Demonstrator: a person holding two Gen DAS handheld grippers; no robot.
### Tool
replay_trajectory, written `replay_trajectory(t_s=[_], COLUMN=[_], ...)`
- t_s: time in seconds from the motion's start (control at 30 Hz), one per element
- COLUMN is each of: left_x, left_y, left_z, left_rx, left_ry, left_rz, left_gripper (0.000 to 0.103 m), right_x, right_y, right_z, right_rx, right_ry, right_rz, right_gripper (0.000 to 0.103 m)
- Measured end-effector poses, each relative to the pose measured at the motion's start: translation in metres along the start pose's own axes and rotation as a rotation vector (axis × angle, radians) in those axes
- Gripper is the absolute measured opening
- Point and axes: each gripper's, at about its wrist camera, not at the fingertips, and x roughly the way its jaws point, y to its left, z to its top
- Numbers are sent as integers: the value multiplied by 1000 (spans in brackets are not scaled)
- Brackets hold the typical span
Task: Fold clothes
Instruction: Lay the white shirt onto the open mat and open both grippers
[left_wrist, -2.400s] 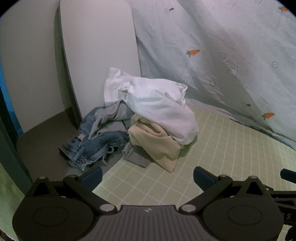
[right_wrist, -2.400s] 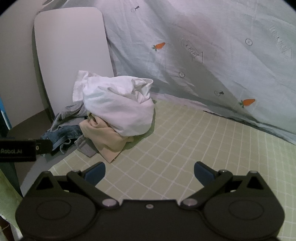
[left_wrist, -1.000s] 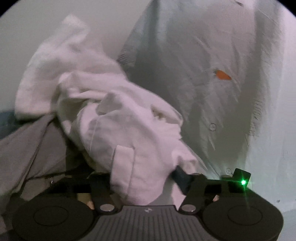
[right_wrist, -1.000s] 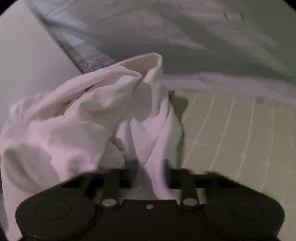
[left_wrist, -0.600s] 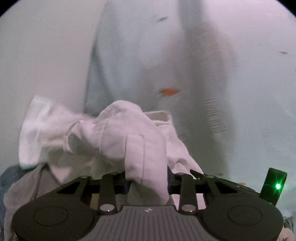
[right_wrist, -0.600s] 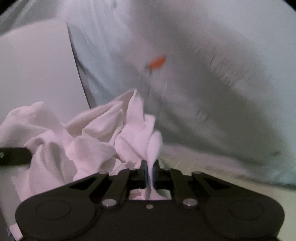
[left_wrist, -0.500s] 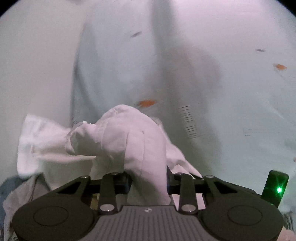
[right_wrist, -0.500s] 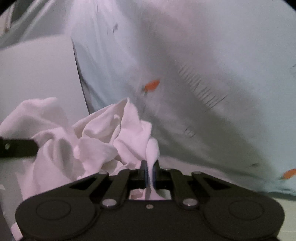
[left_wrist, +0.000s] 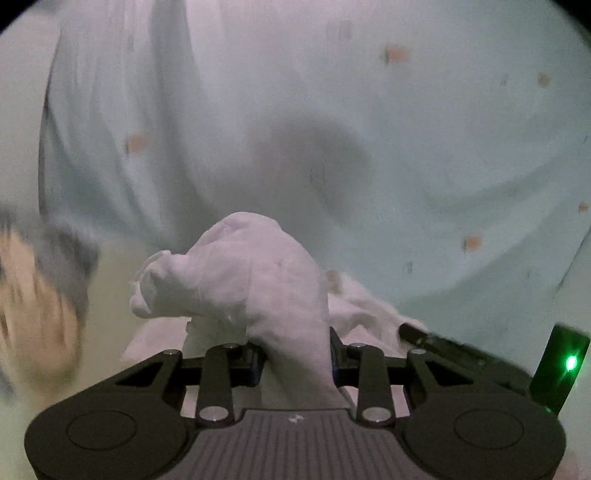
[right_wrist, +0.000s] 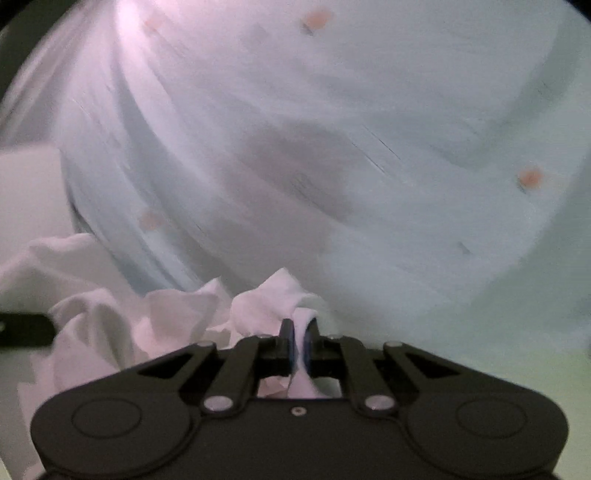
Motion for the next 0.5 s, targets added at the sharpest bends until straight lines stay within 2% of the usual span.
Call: replay_trajectory(t_s=[0.07,0.1,0.17,0.27,0.37,0.5], left_x=[16,24,30,26,26,20], left_y=[-13,-20,-21,-36,-47,-63], left_z=[-28,-43,-71,-91,-93,-96], left_rx=[-25,-37,-78,-37,-16,17], left_ry=[101,152,231,227,218,199], left_rz=[25,37,35,59,81,117], left_gripper=[33,33,31,30,30,32], right_x=[-8,-10,-19,-38,-56,-45], right_y=[-34,-51,-67,-81,-94,-98], right_z=[-24,-34,-48,-66,-76,-74], right_rx=[66,104,115,114,142,154], right_ry=[66,95,134,178,212,234], right_rz=[-32,-15,-24,-31,-23,-15], right_gripper=[8,8,15,21,27,32])
